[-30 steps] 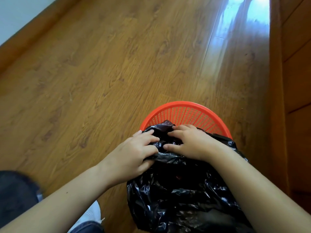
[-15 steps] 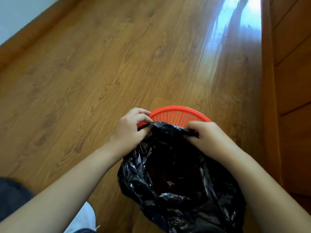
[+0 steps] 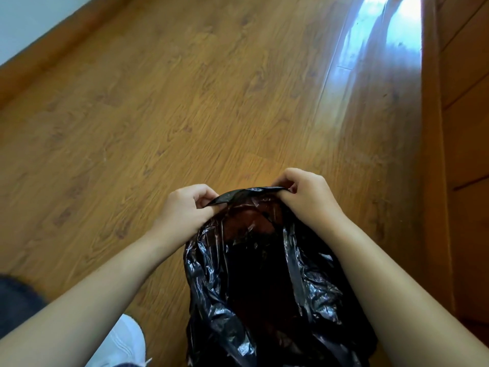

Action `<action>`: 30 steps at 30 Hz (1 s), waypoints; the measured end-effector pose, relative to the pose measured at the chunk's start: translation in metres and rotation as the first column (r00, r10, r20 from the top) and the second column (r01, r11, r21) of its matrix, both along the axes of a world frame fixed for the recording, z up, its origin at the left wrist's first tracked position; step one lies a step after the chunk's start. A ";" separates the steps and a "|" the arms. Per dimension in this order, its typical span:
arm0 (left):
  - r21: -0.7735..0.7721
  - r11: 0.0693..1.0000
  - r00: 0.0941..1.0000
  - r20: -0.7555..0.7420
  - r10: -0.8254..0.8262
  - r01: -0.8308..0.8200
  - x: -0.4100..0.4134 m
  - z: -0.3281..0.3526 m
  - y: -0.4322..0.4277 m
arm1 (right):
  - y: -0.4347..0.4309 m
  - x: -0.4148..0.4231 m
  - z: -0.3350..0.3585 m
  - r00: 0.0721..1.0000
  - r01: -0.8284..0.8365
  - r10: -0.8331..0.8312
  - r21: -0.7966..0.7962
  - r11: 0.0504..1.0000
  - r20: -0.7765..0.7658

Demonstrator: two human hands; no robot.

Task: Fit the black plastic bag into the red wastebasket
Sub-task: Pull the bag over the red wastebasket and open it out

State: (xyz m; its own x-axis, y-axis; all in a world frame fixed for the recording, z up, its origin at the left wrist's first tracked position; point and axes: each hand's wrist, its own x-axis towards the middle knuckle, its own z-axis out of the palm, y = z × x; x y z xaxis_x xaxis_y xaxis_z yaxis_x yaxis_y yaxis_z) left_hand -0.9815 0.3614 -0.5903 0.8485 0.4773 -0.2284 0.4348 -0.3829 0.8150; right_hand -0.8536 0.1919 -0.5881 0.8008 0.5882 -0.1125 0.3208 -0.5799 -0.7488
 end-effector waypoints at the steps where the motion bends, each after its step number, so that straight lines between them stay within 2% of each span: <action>1: -0.062 0.998 1.000 -0.021 0.022 -0.024 -0.001 -0.002 0.001 | 0.001 0.002 0.000 0.999 -0.002 0.002 -0.002 1.000 -0.036; 4: -0.333 0.938 0.994 -0.072 0.079 -0.098 -0.005 -0.005 0.005 | 0.001 0.008 -0.001 0.994 0.000 -0.004 -0.035 0.999 -0.105; 5: -0.362 0.926 0.994 -0.074 0.084 -0.105 -0.006 -0.006 0.004 | 0.000 0.010 -0.002 0.992 0.011 -0.016 -0.040 0.999 -0.122; 6: -0.317 0.943 0.995 -0.057 0.085 -0.099 -0.007 -0.007 0.004 | -0.001 0.011 -0.003 0.990 0.026 -0.032 -0.040 0.999 -0.138; 7: -0.197 0.977 0.996 -0.017 0.082 -0.084 -0.008 -0.006 0.002 | -0.001 0.011 -0.004 0.987 0.043 -0.048 -0.033 0.999 -0.153; 9: 0.126 0.991 0.993 0.114 0.021 -0.035 -0.007 0.001 -0.001 | -0.001 0.010 -0.007 0.984 0.071 -0.072 -0.016 0.997 -0.165; 11: 0.331 0.942 0.966 0.219 -0.134 0.056 -0.004 0.013 -0.006 | 0.001 0.008 -0.009 0.982 0.087 -0.086 0.000 0.996 -0.168; 13: 0.454 0.874 0.940 0.189 -0.283 0.172 0.001 0.018 -0.011 | 0.005 0.008 -0.010 0.981 0.102 -0.097 0.020 0.995 -0.168; 15: 0.494 0.833 0.938 0.090 -0.334 0.249 0.004 0.014 -0.018 | 0.008 0.007 -0.009 0.980 0.113 -0.107 0.031 0.993 -0.168; 18: 0.468 0.843 0.955 -0.002 -0.297 0.264 0.003 0.002 -0.023 | 0.010 0.006 -0.004 0.984 0.071 -0.068 0.012 0.997 -0.163; 21: 0.416 0.879 0.965 0.009 -0.261 0.234 0.001 -0.004 -0.017 | 0.006 0.003 0.009 0.991 -0.082 0.081 -0.006 0.997 -0.103; 25: 0.428 0.900 0.993 0.032 -0.109 0.085 0.002 -0.007 0.000 | 0.004 -0.012 0.032 0.965 -0.263 0.263 0.013 0.965 -0.018; 28: 0.456 0.890 0.999 0.034 -0.013 -0.004 0.001 -0.007 0.017 | 0.006 -0.024 0.036 0.933 -0.341 0.357 -0.188 0.921 0.056; 30: 0.455 0.890 0.999 0.035 0.022 -0.036 -0.001 -0.007 0.026 | 0.009 -0.027 0.033 0.913 -0.333 0.387 -0.312 0.890 0.128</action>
State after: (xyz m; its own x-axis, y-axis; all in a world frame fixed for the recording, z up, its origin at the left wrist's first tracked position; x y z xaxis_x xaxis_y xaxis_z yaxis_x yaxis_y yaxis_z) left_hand -0.9825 0.3872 -0.5976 0.8355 0.5478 0.0434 0.4312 -0.7026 0.5661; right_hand -0.8802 0.2009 -0.5551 0.5620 0.8057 -0.1873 0.6617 -0.5738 -0.4826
